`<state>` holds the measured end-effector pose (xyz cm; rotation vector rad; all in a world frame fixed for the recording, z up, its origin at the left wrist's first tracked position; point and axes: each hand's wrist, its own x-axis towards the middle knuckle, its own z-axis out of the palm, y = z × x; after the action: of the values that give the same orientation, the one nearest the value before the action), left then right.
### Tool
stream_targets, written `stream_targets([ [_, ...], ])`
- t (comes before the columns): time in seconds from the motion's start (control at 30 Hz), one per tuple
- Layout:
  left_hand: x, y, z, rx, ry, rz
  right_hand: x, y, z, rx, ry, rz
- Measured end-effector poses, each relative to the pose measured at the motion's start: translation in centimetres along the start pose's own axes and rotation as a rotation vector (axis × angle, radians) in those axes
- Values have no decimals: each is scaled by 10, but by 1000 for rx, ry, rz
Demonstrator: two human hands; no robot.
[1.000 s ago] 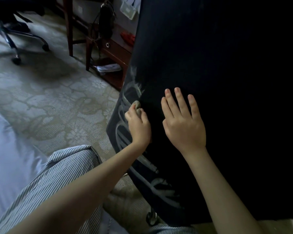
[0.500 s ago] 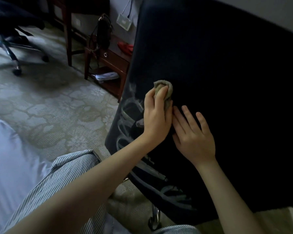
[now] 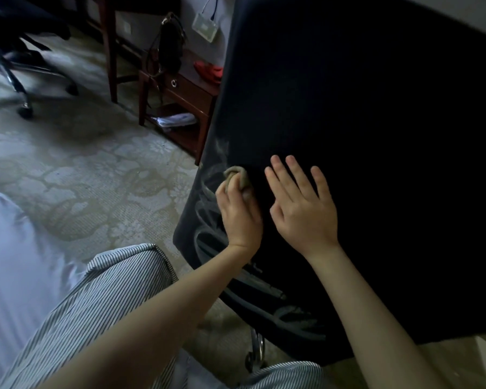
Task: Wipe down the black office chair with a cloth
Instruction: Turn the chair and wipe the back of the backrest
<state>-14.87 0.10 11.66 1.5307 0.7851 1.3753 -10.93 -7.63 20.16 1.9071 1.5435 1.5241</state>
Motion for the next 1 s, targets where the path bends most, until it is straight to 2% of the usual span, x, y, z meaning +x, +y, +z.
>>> stream_targets([
  [0.1, -1, -32, -4, 34, 17, -207, -8, 0, 12, -148, -54, -90],
  [0.2, 0, -55, -8, 4, 74, -463, -8, -2, 16, -196, -58, -84],
  [0.37, 9, -49, -6, -53, 118, -583, -8, -3, 16, -186, -28, -95],
  [0.5, 15, -16, -3, -75, 105, -357, -9, -2, 15, -186, -11, -108],
  [0.63, 21, 26, -4, -143, 8, 109, -14, 0, 17, -203, 24, -114],
  [0.73, 33, 43, -6, -125, -69, 310, -18, 5, 17, -200, 35, -95],
  [0.83, 39, 45, -13, -21, -84, 434, -26, 8, 16, -144, 55, -116],
  [1.0, 35, 56, -9, -35, -43, 414, -37, 17, 11, -89, 119, -137],
])
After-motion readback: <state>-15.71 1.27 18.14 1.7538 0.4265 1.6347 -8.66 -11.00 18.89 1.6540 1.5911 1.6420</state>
